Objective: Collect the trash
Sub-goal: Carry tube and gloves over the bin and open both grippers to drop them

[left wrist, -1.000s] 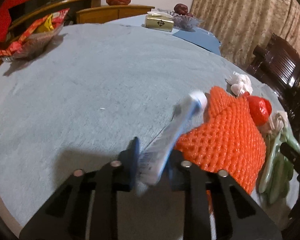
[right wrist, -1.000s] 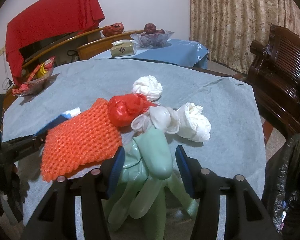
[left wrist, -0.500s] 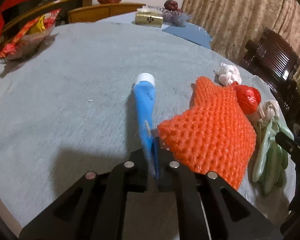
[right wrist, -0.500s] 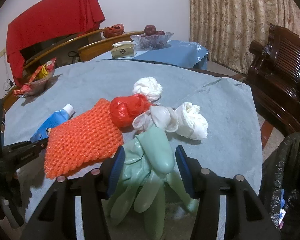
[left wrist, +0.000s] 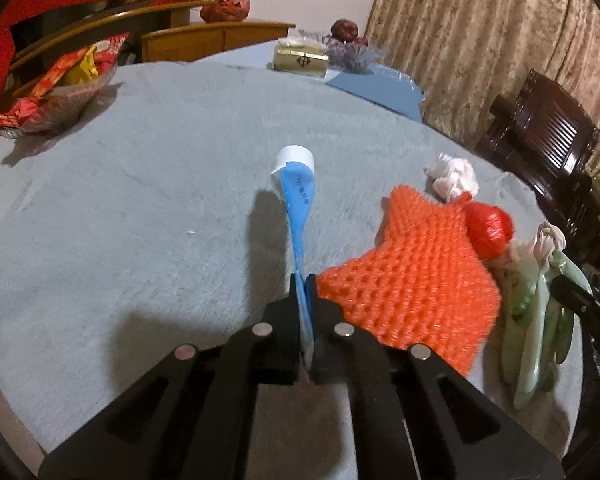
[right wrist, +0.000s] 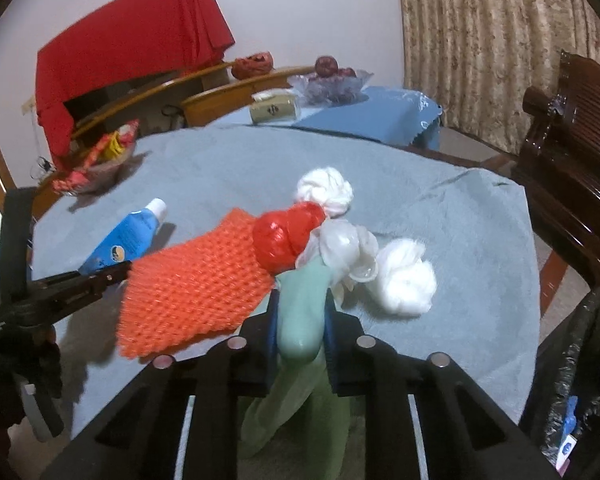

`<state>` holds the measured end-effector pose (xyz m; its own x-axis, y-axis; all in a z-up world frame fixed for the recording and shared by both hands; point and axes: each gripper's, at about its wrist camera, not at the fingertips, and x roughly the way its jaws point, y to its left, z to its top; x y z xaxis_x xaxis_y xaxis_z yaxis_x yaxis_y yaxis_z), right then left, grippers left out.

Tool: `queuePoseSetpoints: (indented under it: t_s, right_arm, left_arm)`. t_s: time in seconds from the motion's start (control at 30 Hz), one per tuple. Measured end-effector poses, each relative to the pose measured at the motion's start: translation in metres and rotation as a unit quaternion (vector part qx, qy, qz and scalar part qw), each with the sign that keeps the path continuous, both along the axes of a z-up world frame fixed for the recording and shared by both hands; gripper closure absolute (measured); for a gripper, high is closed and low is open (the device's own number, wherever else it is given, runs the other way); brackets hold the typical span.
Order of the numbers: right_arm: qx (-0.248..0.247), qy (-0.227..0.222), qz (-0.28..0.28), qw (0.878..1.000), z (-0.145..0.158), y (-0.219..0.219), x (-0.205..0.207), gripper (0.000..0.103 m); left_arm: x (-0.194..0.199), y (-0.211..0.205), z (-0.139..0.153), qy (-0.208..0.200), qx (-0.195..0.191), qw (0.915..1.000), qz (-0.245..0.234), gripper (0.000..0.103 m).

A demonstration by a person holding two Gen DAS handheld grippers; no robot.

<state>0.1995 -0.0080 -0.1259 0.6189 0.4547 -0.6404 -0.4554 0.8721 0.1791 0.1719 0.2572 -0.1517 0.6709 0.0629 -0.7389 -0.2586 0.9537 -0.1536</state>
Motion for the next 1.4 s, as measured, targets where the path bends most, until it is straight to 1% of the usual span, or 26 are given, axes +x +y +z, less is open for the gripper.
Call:
queuePoseSetpoints:
  t_s: [0.1, 0.2, 0.27, 0.33, 0.43, 0.53, 0.6, 0.67, 0.77, 0.93, 1.03, 1.17, 1.4]
  right_arm:
    - [0.016, -0.004, 0.001, 1.0, 0.011, -0.007, -0.005, 0.084]
    - [0.035, -0.009, 0.001, 0.999, 0.022, -0.017, -0.012, 0.084]
    - [0.032, -0.007, 0.001, 0.999, 0.025, -0.021, -0.014, 0.083]
    - [0.014, -0.004, -0.001, 1.0, 0.02, -0.024, -0.017, 0.083]
    - [-0.018, 0.01, -0.004, 1.0, 0.005, -0.026, -0.021, 0.083]
    - [-0.023, 0.023, -0.006, 0.999, -0.008, -0.031, -0.026, 0.083]
    - [-0.016, 0.025, -0.01, 1.0, -0.008, -0.036, -0.03, 0.083]
    - [-0.009, 0.018, -0.013, 1.0, -0.003, -0.043, -0.037, 0.083]
    - [0.0, 0.002, -0.019, 1.0, 0.012, -0.054, -0.043, 0.083]
    - [0.02, -0.023, -0.041, 0.999, 0.042, -0.081, -0.052, 0.083]
    - [0.021, -0.034, -0.058, 0.998, 0.054, -0.099, -0.059, 0.083]
    - [0.02, -0.044, -0.08, 0.996, 0.064, -0.122, -0.068, 0.083]
    - [0.012, -0.061, -0.127, 0.99, 0.075, -0.17, -0.085, 0.083]
  left_arm:
    - [-0.007, -0.008, 0.013, -0.009, 0.011, 0.9999, -0.01, 0.101]
    - [-0.013, -0.018, 0.024, -0.016, 0.011, 0.9996, -0.02, 0.101]
    - [-0.017, -0.028, 0.031, -0.021, 0.007, 0.9993, -0.032, 0.101]
    - [-0.022, -0.039, 0.036, -0.025, 0.003, 0.9987, -0.045, 0.101]
    - [-0.027, -0.056, 0.037, -0.027, 0.001, 0.9977, -0.063, 0.101]
    - [-0.03, -0.074, 0.031, -0.017, -0.001, 0.9964, -0.083, 0.101]
    - [-0.031, -0.084, 0.027, -0.011, -0.004, 0.9955, -0.094, 0.101]
    - [-0.034, -0.092, 0.026, -0.011, 0.003, 0.9947, -0.102, 0.101]
    - [-0.034, -0.102, 0.03, -0.015, 0.002, 0.9937, -0.111, 0.101]
    - [-0.036, -0.121, 0.046, -0.034, 0.008, 0.9907, -0.132, 0.101]
    - [-0.036, -0.138, 0.057, -0.043, 0.009, 0.9879, -0.149, 0.101]
    - [-0.034, -0.163, 0.067, -0.053, 0.005, 0.9834, -0.173, 0.101]
    - [-0.029, -0.221, 0.081, -0.075, 0.004, 0.9713, -0.226, 0.101]
